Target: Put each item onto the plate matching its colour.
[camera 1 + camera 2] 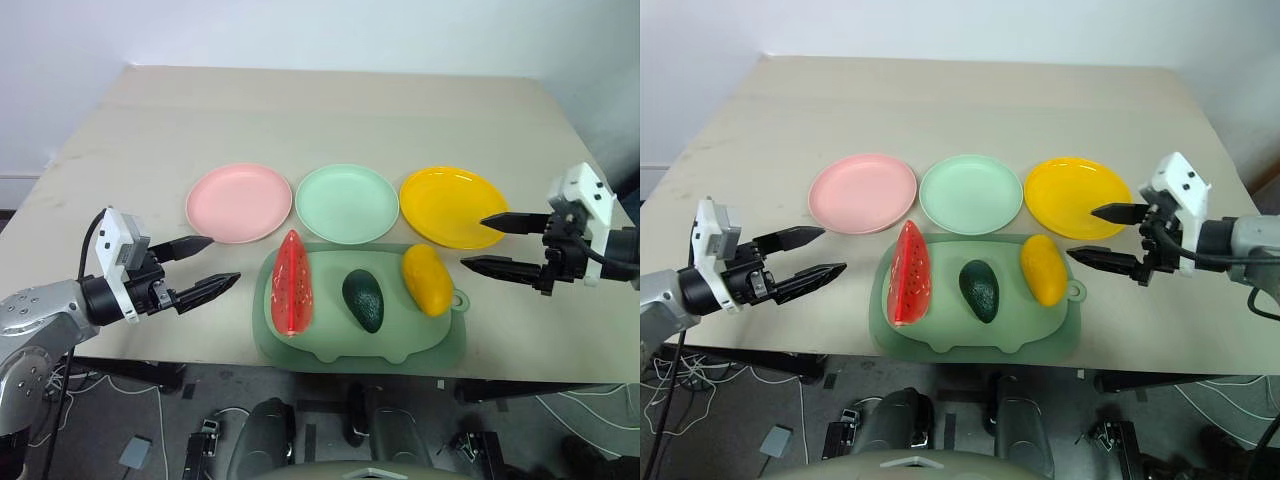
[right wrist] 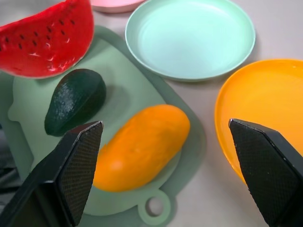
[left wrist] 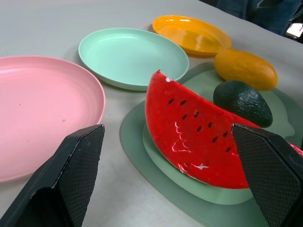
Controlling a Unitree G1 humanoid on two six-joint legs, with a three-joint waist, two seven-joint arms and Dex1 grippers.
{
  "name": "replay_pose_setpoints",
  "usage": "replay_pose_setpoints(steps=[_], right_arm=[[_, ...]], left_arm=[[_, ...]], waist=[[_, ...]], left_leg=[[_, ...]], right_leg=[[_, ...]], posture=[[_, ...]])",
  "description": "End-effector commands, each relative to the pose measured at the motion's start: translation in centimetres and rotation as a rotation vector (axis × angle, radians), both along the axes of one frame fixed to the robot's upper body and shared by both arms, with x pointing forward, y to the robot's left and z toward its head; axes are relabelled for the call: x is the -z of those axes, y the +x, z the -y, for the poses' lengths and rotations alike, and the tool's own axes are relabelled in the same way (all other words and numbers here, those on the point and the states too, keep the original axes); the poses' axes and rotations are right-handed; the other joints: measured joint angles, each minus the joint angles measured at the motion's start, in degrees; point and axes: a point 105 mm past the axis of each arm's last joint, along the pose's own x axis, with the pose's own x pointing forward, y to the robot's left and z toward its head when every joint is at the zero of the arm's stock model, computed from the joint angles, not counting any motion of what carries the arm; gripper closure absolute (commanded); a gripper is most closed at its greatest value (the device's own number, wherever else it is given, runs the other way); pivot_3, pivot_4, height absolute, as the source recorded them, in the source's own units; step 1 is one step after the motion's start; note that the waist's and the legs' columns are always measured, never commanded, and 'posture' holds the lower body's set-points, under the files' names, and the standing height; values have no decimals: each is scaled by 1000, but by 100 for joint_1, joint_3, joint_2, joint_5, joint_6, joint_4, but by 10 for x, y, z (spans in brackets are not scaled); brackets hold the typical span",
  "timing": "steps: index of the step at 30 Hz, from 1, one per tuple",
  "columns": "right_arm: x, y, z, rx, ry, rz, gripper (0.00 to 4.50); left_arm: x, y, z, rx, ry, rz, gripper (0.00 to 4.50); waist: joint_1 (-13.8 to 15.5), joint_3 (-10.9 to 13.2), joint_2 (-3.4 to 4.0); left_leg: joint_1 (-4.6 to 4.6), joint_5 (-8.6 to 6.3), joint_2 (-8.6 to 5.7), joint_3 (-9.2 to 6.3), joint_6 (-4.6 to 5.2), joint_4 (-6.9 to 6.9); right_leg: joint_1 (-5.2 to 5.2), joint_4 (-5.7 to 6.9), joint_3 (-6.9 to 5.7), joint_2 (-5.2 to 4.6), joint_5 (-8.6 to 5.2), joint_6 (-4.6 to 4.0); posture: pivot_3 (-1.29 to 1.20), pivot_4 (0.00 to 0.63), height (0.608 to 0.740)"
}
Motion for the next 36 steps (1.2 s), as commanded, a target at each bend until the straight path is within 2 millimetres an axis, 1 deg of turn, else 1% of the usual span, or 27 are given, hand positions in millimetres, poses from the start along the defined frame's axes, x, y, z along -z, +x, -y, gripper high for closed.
replay_pose_setpoints(steps=[1,3,4,6,9,11,14,22,27,31,36], right_arm=[[-8,-10,-22,-8,5,-120,0],[-3,2,-20,125,-23,-186,0],[2,4,-17,164,-56,-223,0],[10,4,-14,194,-124,-273,0],[16,9,-17,209,-132,-327,0],[19,12,-17,233,-158,-329,0],[26,16,-17,269,-148,-367,0],[44,23,-17,357,-123,-456,0],[50,24,-23,384,-80,-502,0],[58,22,-30,429,-44,-553,0],[72,28,-34,500,-71,-549,0]], left_arm=[[0,0,3,22,3,15,7],[-1,2,4,26,-6,17,7],[-4,4,5,28,-26,24,7],[-9,8,6,28,-64,36,7],[-9,10,9,38,-63,43,7],[-10,11,10,40,-70,47,7],[-16,10,11,31,-123,62,7],[-17,9,11,18,-138,72,7],[-18,7,11,9,-145,78,7],[-20,7,11,4,-146,83,7],[-21,8,9,-3,-140,83,7]], waist=[[1,0,1],[4,-3,-5],[9,-3,-5],[48,-5,-8],[27,-5,-8],[8,-5,-8],[1,-5,-8],[9,-5,-9],[7,-6,-10],[12,-6,-10],[7,-6,-10]], left_leg=[[-2,0,1,0,0,2],[-10,0,2,-3,0,3],[-9,0,2,-3,0,4],[-22,0,-2,-7,0,7],[-28,-4,-9,-5,7,9],[-27,-7,-10,2,14,9],[-25,-7,-8,3,14,9],[-21,-3,-6,0,7,12],[-22,-3,-5,0,7,11],[-22,-3,-6,-1,7,12],[-21,-2,-5,0,7,13]], right_leg=[[-2,0,0,-1,0,-3],[-9,1,-1,0,-2,-7],[-9,2,-1,1,-2,-8],[-15,2,-4,-5,-1,-8],[-15,-4,-6,-10,6,3],[-15,-6,-1,-11,7,6],[-15,-6,-1,-7,7,7],[-12,3,-1,-5,8,6],[-13,2,-2,-4,9,7],[-11,2,-3,-4,9,7],[-10,1,-2,-4,9,9]], posture=[[0,150,740],[0,150,740],[0,150,740],[0,150,740],[0,150,740],[0,150,740],[0,150,740],[0,150,740],[0,150,740],[0,150,740],[0,150,740]])
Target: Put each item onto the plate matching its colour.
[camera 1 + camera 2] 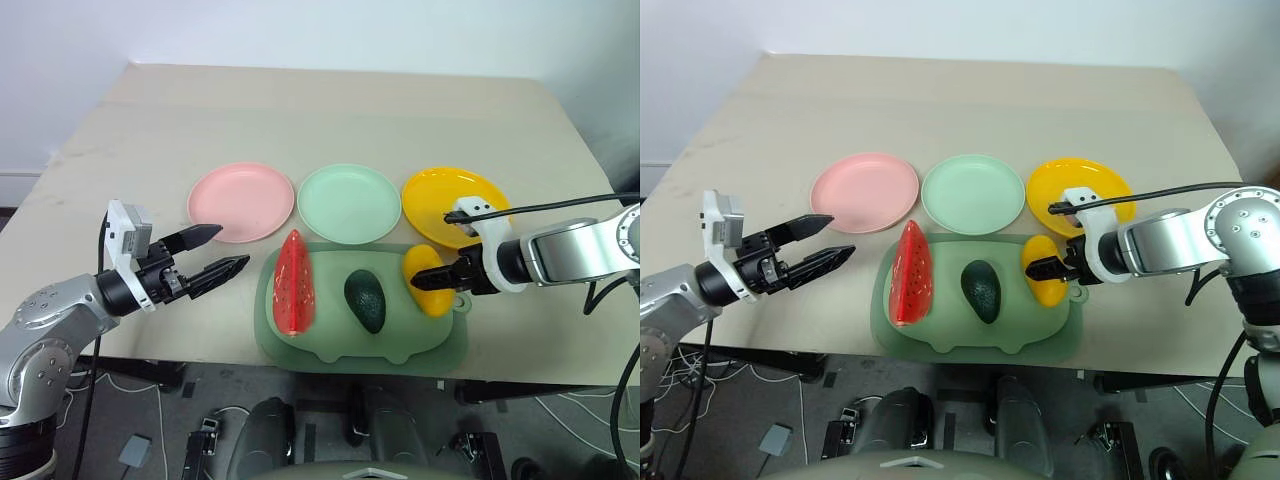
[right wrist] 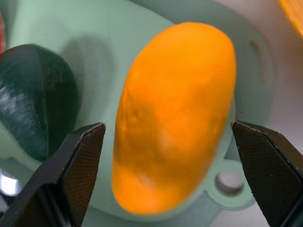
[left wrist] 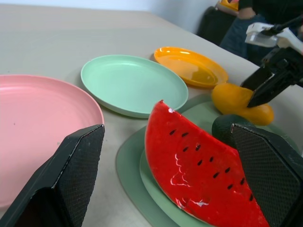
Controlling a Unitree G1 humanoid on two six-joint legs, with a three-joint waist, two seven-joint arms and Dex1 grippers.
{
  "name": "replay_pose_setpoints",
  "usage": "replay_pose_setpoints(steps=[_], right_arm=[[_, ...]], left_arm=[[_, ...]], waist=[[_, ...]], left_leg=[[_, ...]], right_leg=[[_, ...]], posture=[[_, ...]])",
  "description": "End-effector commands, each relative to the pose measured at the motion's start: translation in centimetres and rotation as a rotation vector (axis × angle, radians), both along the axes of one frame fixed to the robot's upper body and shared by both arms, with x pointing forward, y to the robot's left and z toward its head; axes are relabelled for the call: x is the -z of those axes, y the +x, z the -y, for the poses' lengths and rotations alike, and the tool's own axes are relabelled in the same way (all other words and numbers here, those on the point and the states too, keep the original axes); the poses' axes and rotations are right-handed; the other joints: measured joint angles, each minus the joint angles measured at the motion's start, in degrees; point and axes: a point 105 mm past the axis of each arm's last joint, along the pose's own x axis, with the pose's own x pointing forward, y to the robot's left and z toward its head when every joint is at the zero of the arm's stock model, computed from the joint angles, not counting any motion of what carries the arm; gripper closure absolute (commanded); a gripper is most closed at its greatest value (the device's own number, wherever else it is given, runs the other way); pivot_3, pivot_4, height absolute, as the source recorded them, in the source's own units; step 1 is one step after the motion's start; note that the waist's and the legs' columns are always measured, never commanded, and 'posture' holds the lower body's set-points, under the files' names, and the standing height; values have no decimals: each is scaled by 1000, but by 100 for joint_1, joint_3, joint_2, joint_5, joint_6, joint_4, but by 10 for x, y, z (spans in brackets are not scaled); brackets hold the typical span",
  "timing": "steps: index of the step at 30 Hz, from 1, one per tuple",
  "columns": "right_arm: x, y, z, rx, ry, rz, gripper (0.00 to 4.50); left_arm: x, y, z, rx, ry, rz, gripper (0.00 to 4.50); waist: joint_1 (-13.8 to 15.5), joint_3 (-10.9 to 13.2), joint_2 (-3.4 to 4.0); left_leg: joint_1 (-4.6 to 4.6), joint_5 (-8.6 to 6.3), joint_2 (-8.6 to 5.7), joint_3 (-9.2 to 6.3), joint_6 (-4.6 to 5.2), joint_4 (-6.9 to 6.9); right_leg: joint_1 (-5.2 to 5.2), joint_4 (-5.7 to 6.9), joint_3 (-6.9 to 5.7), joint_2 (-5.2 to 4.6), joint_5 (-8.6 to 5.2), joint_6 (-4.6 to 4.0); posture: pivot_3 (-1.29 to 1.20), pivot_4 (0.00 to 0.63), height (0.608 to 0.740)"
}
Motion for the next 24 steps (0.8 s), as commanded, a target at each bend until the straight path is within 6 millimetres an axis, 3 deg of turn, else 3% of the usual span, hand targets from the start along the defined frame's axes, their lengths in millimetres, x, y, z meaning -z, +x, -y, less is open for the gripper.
replay_pose_setpoints(steps=[1,4,8,10,13,18,24], right_arm=[[2,4,-4,34,3,17,0],[6,3,-8,35,11,17,0],[3,-1,-9,12,-30,48,885],[-12,-2,-11,-34,-17,86,1395],[-46,0,-19,-112,31,162,1397],[-77,32,7,-6,-37,284,1397],[-64,81,39,160,-132,324,1397]], left_arm=[[-13,-3,-1,5,4,52,7],[-15,-2,-3,2,12,55,7],[-18,0,-3,3,20,61,0],[-19,0,-4,4,23,62,0],[-22,0,-5,6,30,63,0],[-25,1,-6,2,38,72,0],[-28,3,-3,7,44,89,0]], waist=[[-2,0,0],[2,0,0],[10,0,0],[5,1,1],[-15,2,4],[-2,2,4],[-1,1,2]], left_leg=[[0,0,1,1,0,0],[-1,0,3,0,0,0],[-2,0,4,-1,0,0],[-1,0,5,-1,0,0],[-3,0,5,1,1,0],[-6,-1,10,1,1,-3],[-12,-2,2,3,3,-1]], right_leg=[[0,0,0,0,0,0],[0,-1,0,0,0,1],[0,-1,-2,0,0,1],[0,-1,-2,0,0,1],[-4,-2,-1,1,0,1],[-11,-4,0,10,-1,-1],[-11,-8,1,0,0,1]], posture=[[0,150,740],[0,150,740],[0,150,740],[0,150,740],[0,150,740],[0,150,740],[0,150,740]])
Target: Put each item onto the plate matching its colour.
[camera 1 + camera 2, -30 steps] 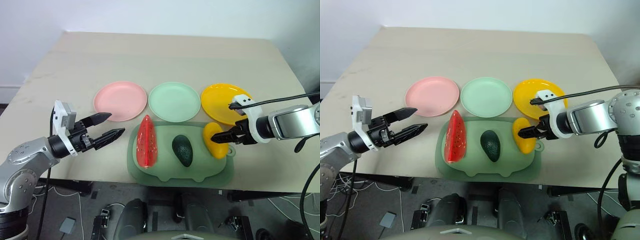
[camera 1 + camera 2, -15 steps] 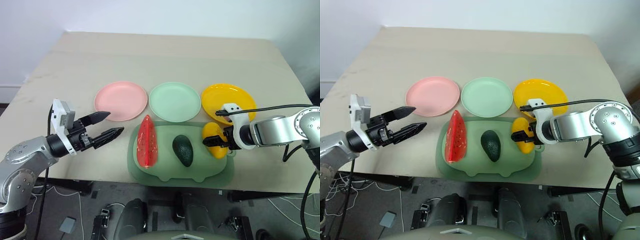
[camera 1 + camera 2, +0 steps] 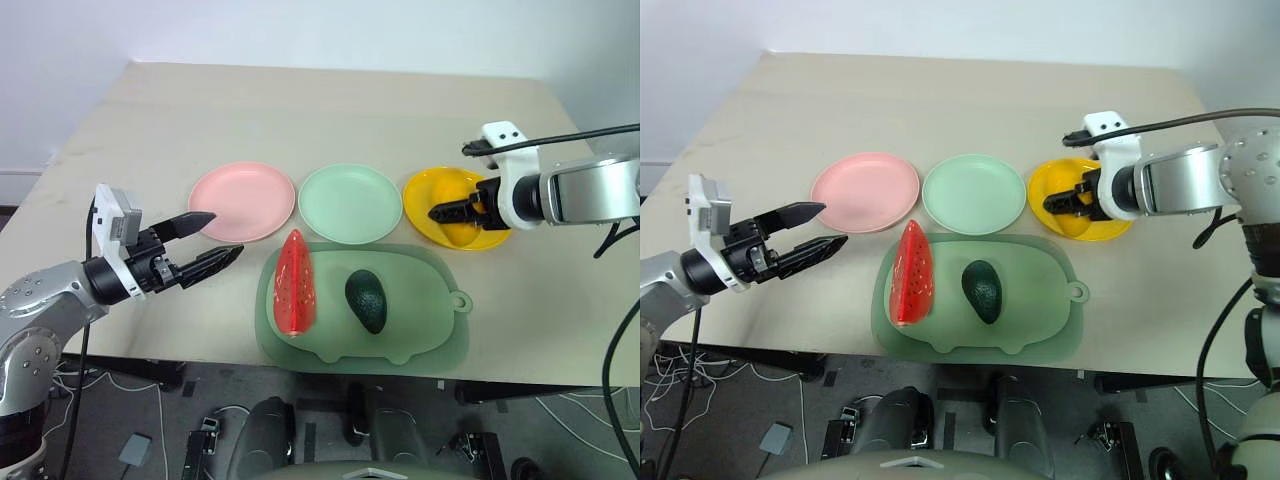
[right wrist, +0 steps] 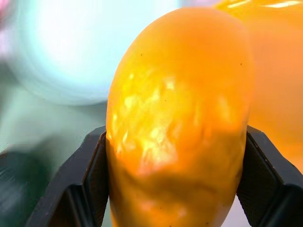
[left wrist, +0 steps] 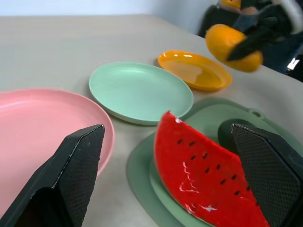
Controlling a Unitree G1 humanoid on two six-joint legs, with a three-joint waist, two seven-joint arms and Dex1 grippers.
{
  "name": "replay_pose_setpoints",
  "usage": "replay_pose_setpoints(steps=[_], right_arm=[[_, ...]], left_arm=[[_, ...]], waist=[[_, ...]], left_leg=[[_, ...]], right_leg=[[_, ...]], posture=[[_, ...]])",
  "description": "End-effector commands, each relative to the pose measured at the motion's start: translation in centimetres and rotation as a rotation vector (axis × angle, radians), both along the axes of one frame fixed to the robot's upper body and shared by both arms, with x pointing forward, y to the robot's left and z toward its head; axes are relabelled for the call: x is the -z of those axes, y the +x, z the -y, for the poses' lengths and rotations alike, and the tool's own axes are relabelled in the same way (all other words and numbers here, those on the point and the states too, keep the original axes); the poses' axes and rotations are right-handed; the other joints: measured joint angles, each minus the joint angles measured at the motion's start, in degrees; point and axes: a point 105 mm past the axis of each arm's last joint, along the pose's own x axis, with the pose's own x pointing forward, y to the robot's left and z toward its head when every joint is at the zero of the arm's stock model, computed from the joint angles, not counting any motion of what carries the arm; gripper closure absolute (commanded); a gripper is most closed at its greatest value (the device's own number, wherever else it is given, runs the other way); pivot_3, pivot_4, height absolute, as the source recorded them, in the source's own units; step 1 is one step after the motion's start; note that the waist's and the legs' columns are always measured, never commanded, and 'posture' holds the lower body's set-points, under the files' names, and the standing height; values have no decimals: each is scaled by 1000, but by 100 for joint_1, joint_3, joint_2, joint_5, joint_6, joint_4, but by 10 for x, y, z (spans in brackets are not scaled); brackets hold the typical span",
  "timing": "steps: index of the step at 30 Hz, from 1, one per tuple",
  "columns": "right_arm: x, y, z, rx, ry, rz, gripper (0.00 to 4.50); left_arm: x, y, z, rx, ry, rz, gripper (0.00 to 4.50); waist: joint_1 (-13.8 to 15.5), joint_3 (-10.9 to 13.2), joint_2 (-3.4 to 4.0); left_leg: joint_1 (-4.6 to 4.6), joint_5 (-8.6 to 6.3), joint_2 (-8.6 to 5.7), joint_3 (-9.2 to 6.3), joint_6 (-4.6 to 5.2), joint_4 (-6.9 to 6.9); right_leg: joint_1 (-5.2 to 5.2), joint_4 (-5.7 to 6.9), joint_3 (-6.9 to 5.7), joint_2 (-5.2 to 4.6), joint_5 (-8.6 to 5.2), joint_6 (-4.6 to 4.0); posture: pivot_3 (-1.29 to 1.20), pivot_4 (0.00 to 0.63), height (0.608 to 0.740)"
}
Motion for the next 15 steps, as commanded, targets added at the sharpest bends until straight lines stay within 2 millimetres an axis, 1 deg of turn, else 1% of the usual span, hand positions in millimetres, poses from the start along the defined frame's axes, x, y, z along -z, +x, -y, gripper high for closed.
replay_pose_setpoints(steps=[1,4,7,9,10,11,13,14,15], right_arm=[[5,25,15,61,-37,37,1397],[21,45,27,100,-81,41,1397],[32,52,31,81,-97,22,1397],[36,55,32,53,-123,20,634],[36,56,32,25,-148,29,443],[35,57,32,4,-166,37,115],[32,57,31,-20,-178,42,50],[26,56,33,-28,-199,59,50],[15,54,37,-42,-234,88,50]], left_arm=[[-10,-1,1,2,13,46,0],[-10,-3,3,1,14,51,0],[-11,-5,3,-9,15,60,0],[-12,-7,2,-21,12,65,0],[-11,-9,2,-23,11,66,0],[-11,-10,2,-23,11,67,0],[-11,-10,2,-27,11,68,0],[-11,-10,1,-30,9,69,0],[-11,-10,1,-33,10,69,0]], waist=[[-6,0,0],[-22,1,3],[-19,2,4],[-22,2,4],[-25,2,4],[-25,2,5],[-25,3,5],[-22,3,5],[-18,4,8]], left_leg=[[1,0,0,0,0,-1],[-6,0,1,3,0,-3],[-9,0,1,4,0,-3],[-9,0,2,3,0,-3],[-8,0,2,3,0,-3],[-7,0,2,3,0,-3],[-7,0,2,2,1,-3],[-6,0,2,2,0,-3],[-6,1,2,2,0,-3]], right_leg=[[-1,0,0,1,0,0],[-10,4,1,3,0,0],[-14,8,1,3,0,0],[-15,8,1,2,0,0],[-15,8,1,2,0,0],[-14,8,1,2,0,0],[-14,9,0,2,0,0],[-14,10,0,2,0,-1],[-13,11,0,2,0,-1]], posture=[[0,150,740],[0,150,740],[0,150,740],[0,150,740],[0,150,740],[0,150,740],[0,150,740],[0,150,740],[0,150,740]])
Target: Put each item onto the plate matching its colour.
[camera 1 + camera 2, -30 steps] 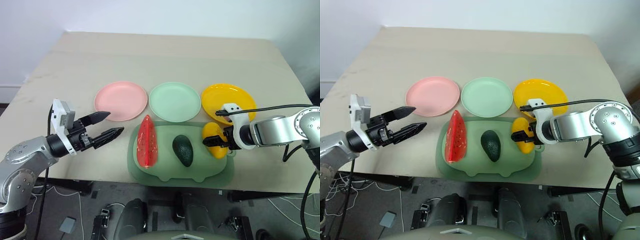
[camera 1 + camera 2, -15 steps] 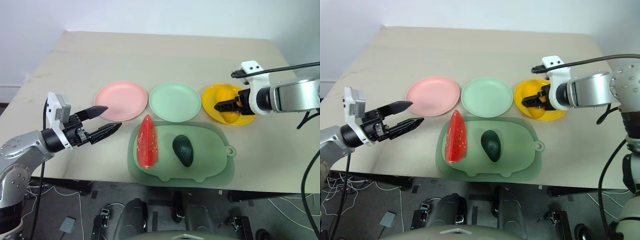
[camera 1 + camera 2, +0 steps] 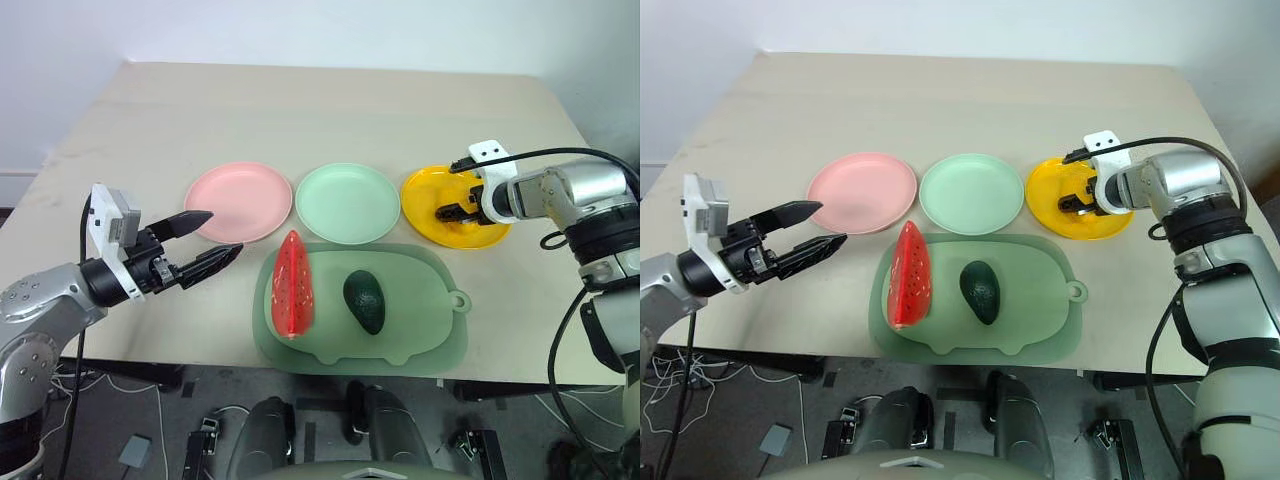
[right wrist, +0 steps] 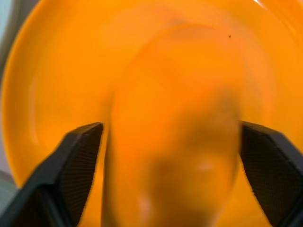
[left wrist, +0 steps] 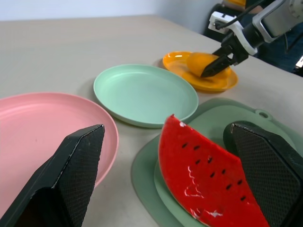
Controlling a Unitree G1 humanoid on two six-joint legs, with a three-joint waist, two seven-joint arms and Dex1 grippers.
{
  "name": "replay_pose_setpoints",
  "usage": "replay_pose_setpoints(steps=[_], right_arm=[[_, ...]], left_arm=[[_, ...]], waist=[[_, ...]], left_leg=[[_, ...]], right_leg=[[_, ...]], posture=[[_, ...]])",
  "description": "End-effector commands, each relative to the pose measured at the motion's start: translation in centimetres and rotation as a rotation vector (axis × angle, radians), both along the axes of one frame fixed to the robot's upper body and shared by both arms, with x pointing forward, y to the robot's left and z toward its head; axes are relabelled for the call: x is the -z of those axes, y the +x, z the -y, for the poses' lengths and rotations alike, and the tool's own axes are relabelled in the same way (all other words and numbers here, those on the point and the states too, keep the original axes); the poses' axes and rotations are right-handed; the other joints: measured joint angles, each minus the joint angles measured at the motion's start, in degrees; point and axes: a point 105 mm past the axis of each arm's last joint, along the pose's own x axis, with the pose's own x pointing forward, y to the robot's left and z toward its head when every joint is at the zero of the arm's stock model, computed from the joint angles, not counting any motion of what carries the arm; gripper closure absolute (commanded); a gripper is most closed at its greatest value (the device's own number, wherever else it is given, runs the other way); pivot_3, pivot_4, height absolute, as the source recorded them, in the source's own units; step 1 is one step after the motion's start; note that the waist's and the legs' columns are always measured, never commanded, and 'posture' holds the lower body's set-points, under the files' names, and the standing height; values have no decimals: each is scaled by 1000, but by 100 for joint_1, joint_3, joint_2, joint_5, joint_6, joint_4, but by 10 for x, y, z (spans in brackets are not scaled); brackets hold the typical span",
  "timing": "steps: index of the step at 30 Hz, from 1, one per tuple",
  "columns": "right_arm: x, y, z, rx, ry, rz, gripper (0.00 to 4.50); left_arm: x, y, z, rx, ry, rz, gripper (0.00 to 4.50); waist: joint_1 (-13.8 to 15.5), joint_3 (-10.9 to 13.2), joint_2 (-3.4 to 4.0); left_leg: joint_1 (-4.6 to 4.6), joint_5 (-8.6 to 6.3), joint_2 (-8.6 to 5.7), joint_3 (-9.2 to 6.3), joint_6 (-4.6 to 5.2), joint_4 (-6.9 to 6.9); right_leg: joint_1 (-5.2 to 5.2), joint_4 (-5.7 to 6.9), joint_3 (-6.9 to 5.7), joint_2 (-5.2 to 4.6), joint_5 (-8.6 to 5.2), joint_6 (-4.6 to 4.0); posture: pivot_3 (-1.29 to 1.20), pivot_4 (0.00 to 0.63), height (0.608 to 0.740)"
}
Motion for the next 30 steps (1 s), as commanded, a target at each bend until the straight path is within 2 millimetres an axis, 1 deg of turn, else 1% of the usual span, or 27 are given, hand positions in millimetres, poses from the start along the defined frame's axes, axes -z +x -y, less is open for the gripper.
replay_pose_setpoints(steps=[1,3,4,5,7,8,9,10,11,13,19,21,24,27,30], right_arm=[[-46,-2,7,-60,-100,124,50],[-65,-7,10,-88,-150,166,50],[-75,-13,7,-113,-146,176,50],[-81,-18,4,-132,-142,181,50],[-91,-30,-6,-183,-106,169,50],[-95,-41,-15,-240,-82,153,50],[-94,-62,-32,-331,11,82,50],[-92,-78,-44,-395,68,25,50],[-88,-89,-51,-429,94,-11,50],[-77,-103,-62,-465,185,-93,50],[-44,-138,-89,-606,314,-255,50],[-33,-141,-96,-609,338,-282,50],[-24,-136,-104,-570,371,-296,50],[-18,-133,-112,-530,406,-302,50],[-15,-136,-125,-493,461,-300,50]], left_arm=[[-12,-5,-1,-3,-4,57,0],[-12,-5,-2,-5,-3,55,0],[-12,-4,-3,-5,-3,52,0],[-12,-4,-4,-5,-3,51,0],[-11,-3,-5,-4,-3,47,0],[-11,-2,-5,0,-4,45,0],[-10,1,-3,9,-7,42,0],[-9,3,-1,15,-9,40,0],[-9,4,0,25,-12,38,0],[-8,6,4,45,-16,33,0],[-8,10,8,69,-19,31,0],[-9,10,9,74,-22,33,0],[-9,10,9,78,-17,32,0],[-10,9,7,77,-14,34,0],[-12,8,6,74,-10,37,0]], waist=[[11,7,11],[23,8,15],[22,8,16],[17,9,16],[4,9,16],[-6,9,16],[-8,9,17],[5,11,19],[8,11,19],[9,9,16],[18,6,11],[18,6,11],[-9,3,7],[4,3,7],[20,3,7]], left_leg=[[0,0,0,0,0,0],[-2,0,-1,0,0,0],[-3,0,-1,-3,0,0],[-4,0,-1,-2,0,0],[-3,-1,-1,-1,0,-1],[-2,-1,-1,0,0,-2],[2,0,0,0,0,-2],[3,0,0,-1,0,-3],[2,0,1,-4,-1,-4],[8,1,6,-8,-2,-3],[15,0,-1,-6,-1,3],[14,1,-3,-6,-3,3],[17,1,-2,-3,-3,3],[14,2,-2,-3,-5,4],[13,3,-3,-3,-5,4]], right_leg=[[0,1,0,0,0,0],[-3,2,0,-2,0,0],[-2,1,-2,-2,0,0],[-3,-1,-3,-2,-1,0],[-3,-2,-3,-1,-1,0],[-3,-2,-2,-1,-1,0],[-1,-1,-2,1,-1,0],[-1,-1,-2,2,-1,-1],[-1,0,-3,2,-1,-1],[8,0,-7,5,-1,-3],[19,-3,-5,-4,0,-2],[17,-1,-5,-1,0,-2],[19,-1,-4,0,0,-2],[18,1,-4,0,1,-2],[17,0,-5,-1,0,-2]], posture=[[0,150,740],[0,150,740],[0,150,740],[0,150,740],[0,150,740],[0,150,740],[0,150,740],[0,150,740],[0,150,740],[0,150,740],[0,150,740],[0,150,740],[0,150,740],[0,150,740],[0,150,740]])
